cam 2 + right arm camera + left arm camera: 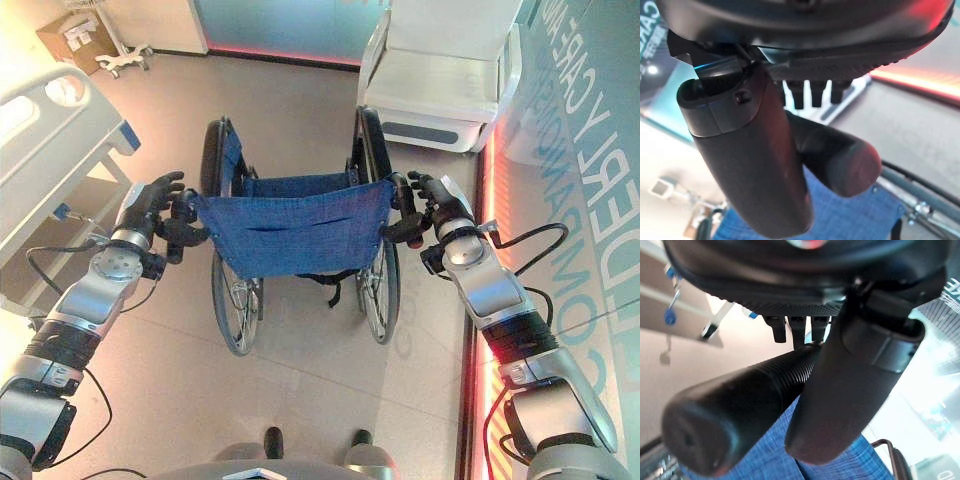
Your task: Push the wheelchair next to the bed
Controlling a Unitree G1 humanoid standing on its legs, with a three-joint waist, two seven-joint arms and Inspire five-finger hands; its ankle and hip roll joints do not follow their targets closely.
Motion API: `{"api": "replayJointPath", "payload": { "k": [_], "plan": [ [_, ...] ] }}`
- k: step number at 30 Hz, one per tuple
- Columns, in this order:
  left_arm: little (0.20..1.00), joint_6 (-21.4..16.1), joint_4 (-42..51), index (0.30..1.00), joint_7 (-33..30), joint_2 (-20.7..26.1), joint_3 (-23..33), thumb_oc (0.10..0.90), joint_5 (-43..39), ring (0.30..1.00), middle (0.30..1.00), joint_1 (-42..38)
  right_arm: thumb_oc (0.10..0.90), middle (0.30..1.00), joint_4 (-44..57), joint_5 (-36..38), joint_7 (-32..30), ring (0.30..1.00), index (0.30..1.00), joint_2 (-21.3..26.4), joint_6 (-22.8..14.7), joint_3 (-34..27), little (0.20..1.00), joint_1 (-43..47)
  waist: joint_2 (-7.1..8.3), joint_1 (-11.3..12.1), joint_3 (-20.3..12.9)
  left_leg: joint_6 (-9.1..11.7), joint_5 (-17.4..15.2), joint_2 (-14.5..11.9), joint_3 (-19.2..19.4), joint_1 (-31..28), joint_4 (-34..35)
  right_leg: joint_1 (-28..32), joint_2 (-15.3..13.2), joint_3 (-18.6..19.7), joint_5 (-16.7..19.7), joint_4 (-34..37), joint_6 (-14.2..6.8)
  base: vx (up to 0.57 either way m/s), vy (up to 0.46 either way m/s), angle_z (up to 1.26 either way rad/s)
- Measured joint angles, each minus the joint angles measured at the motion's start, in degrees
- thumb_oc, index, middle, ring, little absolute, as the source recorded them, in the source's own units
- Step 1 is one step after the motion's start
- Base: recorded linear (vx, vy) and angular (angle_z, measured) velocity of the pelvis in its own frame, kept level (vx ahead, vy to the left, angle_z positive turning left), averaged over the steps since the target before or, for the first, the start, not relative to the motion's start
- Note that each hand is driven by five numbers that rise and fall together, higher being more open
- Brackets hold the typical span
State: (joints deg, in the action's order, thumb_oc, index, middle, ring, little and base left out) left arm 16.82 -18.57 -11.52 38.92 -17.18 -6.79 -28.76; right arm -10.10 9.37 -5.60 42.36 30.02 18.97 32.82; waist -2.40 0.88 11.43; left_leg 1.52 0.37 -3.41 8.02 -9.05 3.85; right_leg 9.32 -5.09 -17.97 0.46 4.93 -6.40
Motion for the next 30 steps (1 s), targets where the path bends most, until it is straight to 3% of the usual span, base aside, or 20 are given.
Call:
{"api": "replayJointPath", "payload": {
  "k": [3, 9, 11, 21, 30],
  "plan": [
    [0.900, 0.31, 4.27, 0.900, -3.46, 0.00, -0.01, 0.800, 7.86, 0.900, 0.900, 3.16, 0.800, 0.900, 1.62, -0.62, 0.03, 0.900, 0.900, 0.00, 0.82, -0.05, 0.900, -0.06, 0.05, -0.10, 0.03, 0.00, 0.00, -0.03, 0.03, 0.52, 0.00, -0.66, 0.01, 0.02, 0.00, 0.00, 0.00, -0.01, -0.009, -0.01],
    [0.900, 1.66, 8.35, 0.900, -6.44, -0.29, -0.69, 0.800, 14.11, 0.900, 0.900, 5.67, 0.800, 0.900, 2.63, -0.65, 0.57, 0.900, 0.900, 0.01, 1.45, -0.25, 0.900, -0.49, 0.28, -0.11, 0.18, 0.00, 0.00, -0.08, -0.02, 0.95, -0.06, -0.89, 0.09, -0.17, -0.02, 0.06, 0.03, 0.00, -0.004, 0.01],
    [0.900, 3.83, 9.94, 0.900, -6.31, -1.01, -0.67, 0.800, 15.66, 0.900, 0.900, 6.20, 0.800, 0.900, 3.72, -1.71, 0.68, 0.900, 0.900, 0.02, 1.45, -0.84, 0.900, -1.53, 0.32, -0.01, 0.20, 0.00, 0.00, -0.07, -0.02, 1.01, -0.07, -0.88, 0.10, -0.29, -0.05, 0.06, 0.06, 0.00, 0.000, 0.00],
    [0.900, 13.74, 11.13, 0.900, 0.59, -2.32, -0.32, 0.800, 15.45, 0.900, 0.900, 3.73, 0.800, 0.900, 3.68, -2.97, 2.31, 0.900, 0.900, 0.02, 1.61, -0.84, 0.900, -1.57, 0.24, 0.13, 0.24, 0.01, 0.00, -0.08, -0.09, 1.24, -0.51, -0.85, 0.08, -0.47, -0.08, 0.06, 0.06, 0.00, 0.000, 0.00],
    [0.900, 17.04, 4.09, 0.900, 7.55, -2.36, 0.82, 0.800, 8.32, 0.900, 0.900, -2.97, 0.800, 0.900, 3.60, -4.50, 3.34, 0.900, 0.900, 0.02, 3.67, -0.71, 0.900, -0.13, -1.46, 0.01, 0.28, 0.02, -0.01, -0.06, -0.68, 1.74, -1.29, -0.69, -0.03, -1.26, -0.08, -0.07, 0.06, 0.00, 0.002, 0.03]
  ]
}}
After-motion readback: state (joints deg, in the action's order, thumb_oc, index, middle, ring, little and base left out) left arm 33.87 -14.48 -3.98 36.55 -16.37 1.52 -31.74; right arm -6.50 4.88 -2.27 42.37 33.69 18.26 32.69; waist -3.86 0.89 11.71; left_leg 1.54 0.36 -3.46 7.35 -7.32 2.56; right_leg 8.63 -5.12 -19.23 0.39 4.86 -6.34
